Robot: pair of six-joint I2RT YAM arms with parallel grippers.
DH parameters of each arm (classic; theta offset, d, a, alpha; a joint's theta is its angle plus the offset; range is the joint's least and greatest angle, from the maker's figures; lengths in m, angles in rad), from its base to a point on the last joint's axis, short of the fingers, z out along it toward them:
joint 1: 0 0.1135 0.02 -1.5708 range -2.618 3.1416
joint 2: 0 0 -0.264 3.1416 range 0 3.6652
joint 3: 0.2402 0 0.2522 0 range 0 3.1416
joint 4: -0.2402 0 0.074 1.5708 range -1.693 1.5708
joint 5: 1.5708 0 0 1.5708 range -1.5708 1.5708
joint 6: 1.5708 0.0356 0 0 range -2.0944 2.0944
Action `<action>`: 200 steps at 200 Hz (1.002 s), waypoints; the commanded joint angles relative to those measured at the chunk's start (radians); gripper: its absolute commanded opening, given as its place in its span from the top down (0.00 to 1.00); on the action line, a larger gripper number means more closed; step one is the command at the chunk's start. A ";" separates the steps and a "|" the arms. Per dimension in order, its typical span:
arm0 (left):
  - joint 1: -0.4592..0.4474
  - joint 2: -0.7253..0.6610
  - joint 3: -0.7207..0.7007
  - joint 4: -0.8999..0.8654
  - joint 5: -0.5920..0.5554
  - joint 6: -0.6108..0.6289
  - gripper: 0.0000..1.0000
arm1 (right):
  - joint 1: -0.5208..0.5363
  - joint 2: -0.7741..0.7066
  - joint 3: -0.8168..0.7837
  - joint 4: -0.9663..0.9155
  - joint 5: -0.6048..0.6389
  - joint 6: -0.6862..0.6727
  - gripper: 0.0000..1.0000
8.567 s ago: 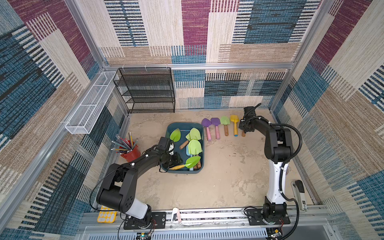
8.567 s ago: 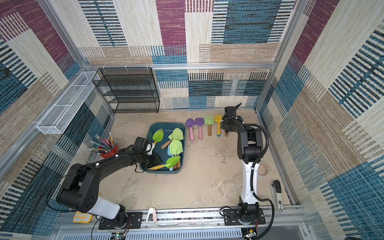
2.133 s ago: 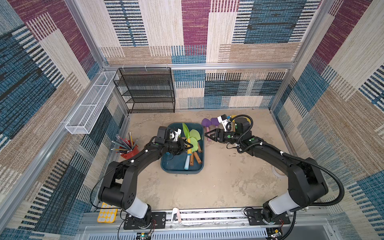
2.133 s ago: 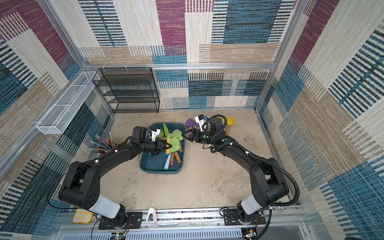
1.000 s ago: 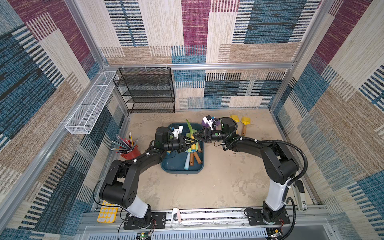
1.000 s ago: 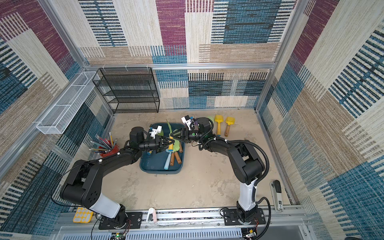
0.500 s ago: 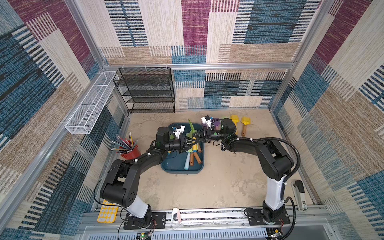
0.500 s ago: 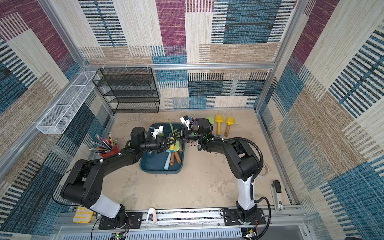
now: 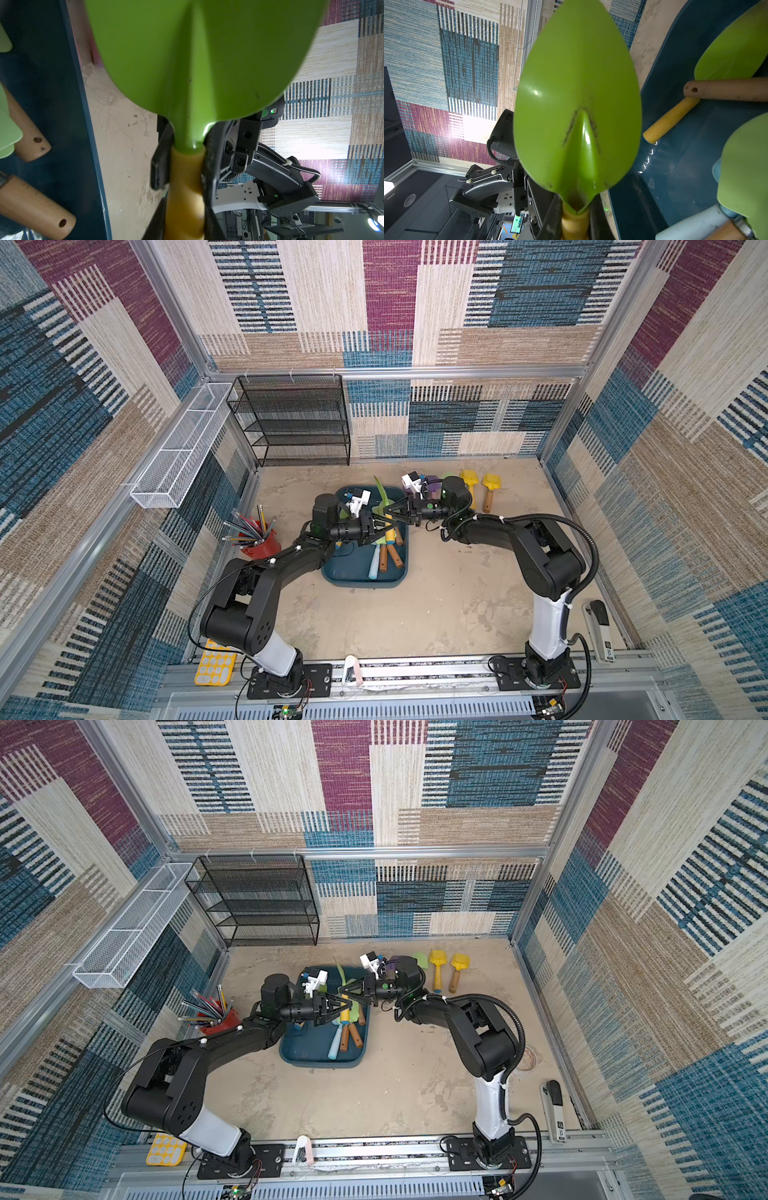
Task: Take the shovel out of the storage box
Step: Place the shovel at the center of the board.
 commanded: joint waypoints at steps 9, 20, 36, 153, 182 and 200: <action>0.001 -0.012 0.012 -0.056 0.012 0.021 0.69 | 0.001 -0.019 0.016 -0.001 0.002 -0.092 0.90; 0.003 -0.027 0.025 -0.108 0.005 0.054 0.58 | 0.001 -0.025 0.018 -0.022 0.004 -0.105 0.90; 0.007 -0.052 0.050 -0.224 -0.013 0.137 0.54 | -0.002 -0.034 0.022 -0.049 0.009 -0.124 0.90; 0.013 -0.136 0.204 -0.910 -0.323 0.552 0.51 | -0.140 -0.105 0.062 -0.394 0.071 -0.333 0.89; 0.004 -0.138 0.213 -0.955 -0.363 0.575 0.51 | -0.198 -0.132 0.113 -0.607 0.177 -0.470 0.90; -0.004 -0.136 0.216 -0.964 -0.380 0.581 0.51 | -0.234 -0.145 0.147 -0.744 0.277 -0.555 0.90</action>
